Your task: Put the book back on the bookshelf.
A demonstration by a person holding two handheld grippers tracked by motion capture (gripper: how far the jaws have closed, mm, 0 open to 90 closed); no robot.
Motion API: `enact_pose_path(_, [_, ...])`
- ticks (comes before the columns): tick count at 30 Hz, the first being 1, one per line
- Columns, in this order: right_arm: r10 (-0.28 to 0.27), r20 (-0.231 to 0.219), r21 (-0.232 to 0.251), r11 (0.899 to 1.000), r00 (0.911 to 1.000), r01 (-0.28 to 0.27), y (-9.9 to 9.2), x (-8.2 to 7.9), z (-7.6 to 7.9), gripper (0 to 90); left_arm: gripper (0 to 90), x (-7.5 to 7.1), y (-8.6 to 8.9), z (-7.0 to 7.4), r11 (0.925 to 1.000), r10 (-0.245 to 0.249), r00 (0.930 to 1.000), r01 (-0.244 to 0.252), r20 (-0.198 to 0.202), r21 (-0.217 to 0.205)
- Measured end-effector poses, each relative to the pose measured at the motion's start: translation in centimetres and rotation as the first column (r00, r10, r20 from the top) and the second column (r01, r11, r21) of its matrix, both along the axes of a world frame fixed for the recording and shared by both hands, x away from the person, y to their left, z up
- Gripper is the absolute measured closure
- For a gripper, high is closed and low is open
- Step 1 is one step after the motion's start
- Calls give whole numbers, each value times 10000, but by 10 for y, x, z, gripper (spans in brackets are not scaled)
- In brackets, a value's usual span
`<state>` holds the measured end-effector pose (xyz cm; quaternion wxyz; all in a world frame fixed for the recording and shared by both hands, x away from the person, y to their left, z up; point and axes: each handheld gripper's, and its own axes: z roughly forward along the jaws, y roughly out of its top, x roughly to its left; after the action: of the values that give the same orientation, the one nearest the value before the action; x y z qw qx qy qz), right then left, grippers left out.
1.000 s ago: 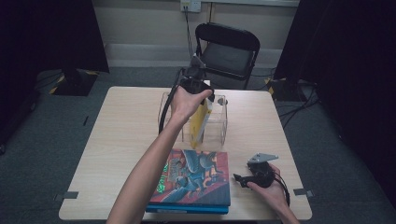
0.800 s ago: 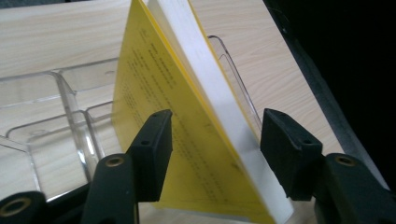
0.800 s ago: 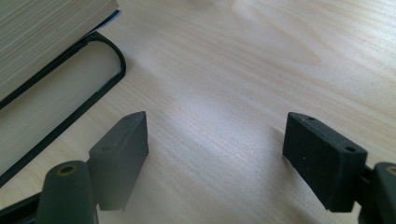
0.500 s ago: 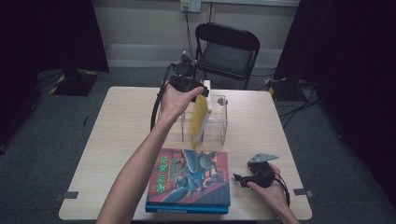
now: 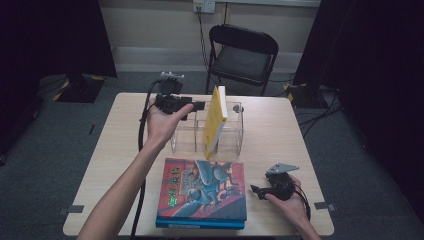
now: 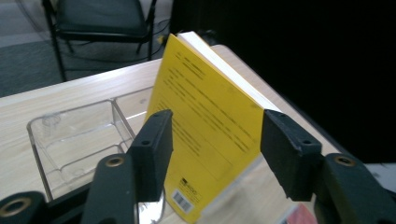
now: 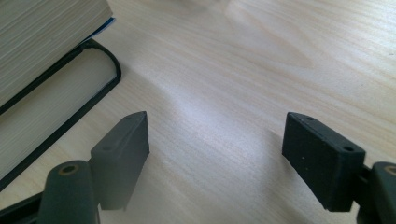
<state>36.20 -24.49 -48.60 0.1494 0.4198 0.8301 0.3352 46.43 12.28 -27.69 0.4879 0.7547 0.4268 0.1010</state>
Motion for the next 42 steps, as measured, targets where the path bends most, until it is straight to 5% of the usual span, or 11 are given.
enact_pose_path(4, [-113,47,34,9999,9999,113,2,0,2,245,506,-18,14,-13,9999,-54,9993,50,359,135])
enact_pose_path(6, [-74,99,131,9999,9999,73,4,-2,5,257,539,-27,23,-21,9983,-277,9986,299,443,-496])
enact_pose_path(7, [-94,167,189,9998,9998,91,4,-2,7,259,546,-32,27,-25,9982,-322,9984,345,470,-489])
enact_pose_path(12, [-281,764,593,9980,9967,236,2,-4,23,283,556,-55,41,-49,9983,-538,9977,528,423,254])
enact_pose_path(20, [-52,1784,1113,9937,9839,-149,9,-6,61,275,561,-84,63,-91,9993,-321,9994,318,130,184])
enact_pose_path(25, [601,2112,1300,9875,9756,-890,33,-1,78,252,580,-108,68,-110,9961,-549,9984,554,-95,692])
enact_pose_path(30, [1400,1973,1245,9782,9703,-1665,66,6,74,244,623,-125,76,-135,9967,-657,9972,673,-353,457])
enact_pose_path(34, [1757,1688,1281,9717,9699,-1984,84,17,65,241,630,-128,79,-144,9942,-733,9954,779,-623,744])
enact_pose_path(38, [2029,1447,1579,9615,9685,-2250,93,22,58,236,626,-124,85,-151,9968,-789,9919,793,-999,0])
enact_pose_path(42, [2183,1248,1945,9512,9679,-2397,91,26,54,236,618,-122,84,-152,9965,-828,9917,836,-981,34])
